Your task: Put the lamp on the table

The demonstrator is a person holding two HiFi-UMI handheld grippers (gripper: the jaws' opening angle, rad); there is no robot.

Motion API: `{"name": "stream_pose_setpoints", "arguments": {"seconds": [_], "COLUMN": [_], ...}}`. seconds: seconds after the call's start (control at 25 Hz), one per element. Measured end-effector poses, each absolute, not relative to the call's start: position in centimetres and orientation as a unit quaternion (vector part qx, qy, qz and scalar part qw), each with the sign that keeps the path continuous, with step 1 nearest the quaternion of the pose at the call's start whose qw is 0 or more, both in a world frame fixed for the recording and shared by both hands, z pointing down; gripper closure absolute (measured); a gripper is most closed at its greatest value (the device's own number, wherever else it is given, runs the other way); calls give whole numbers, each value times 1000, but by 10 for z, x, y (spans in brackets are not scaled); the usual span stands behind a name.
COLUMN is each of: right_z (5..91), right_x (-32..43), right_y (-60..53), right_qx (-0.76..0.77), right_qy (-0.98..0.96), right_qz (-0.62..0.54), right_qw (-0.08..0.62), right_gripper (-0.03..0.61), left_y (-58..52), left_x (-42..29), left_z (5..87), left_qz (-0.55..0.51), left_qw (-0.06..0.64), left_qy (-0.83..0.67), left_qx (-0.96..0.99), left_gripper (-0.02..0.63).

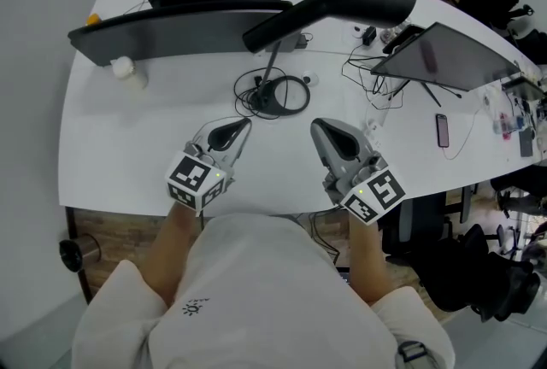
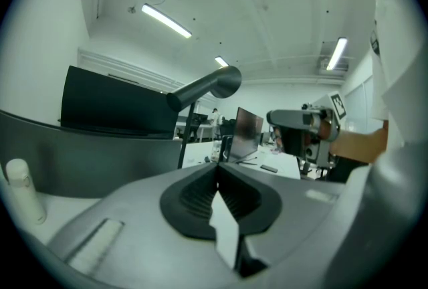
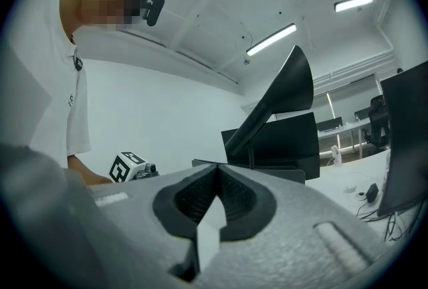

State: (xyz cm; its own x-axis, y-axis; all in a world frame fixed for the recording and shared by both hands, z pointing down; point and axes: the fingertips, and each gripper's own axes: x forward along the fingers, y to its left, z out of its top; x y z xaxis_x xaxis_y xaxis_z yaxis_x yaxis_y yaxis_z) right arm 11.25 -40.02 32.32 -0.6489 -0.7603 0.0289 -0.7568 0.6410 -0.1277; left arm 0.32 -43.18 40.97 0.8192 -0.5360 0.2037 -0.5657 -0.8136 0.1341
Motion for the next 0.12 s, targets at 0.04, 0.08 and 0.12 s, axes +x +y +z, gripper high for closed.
{"name": "stream_pose_setpoints", "arguments": {"seconds": [0.04,0.08,0.12], "right_z": [323,323,322], "right_x": [111,110,109], "right_y": [-400,-399,-398], "right_qx": [-420,-421,-422], "right_qy": [905,905,904], "right_qz": [-64,-64,-65], "right_qw": [13,13,13], "right_gripper": [578,578,578], "left_y": [-431,-431,-431], "left_x": [2,0,-2], "left_z": [409,408,408], "left_qz": [78,77,76], "left_qw": [94,94,94], "left_qy": [-290,-289,-289], "left_qx": [949,950,950], "left_gripper": [618,618,618]}}
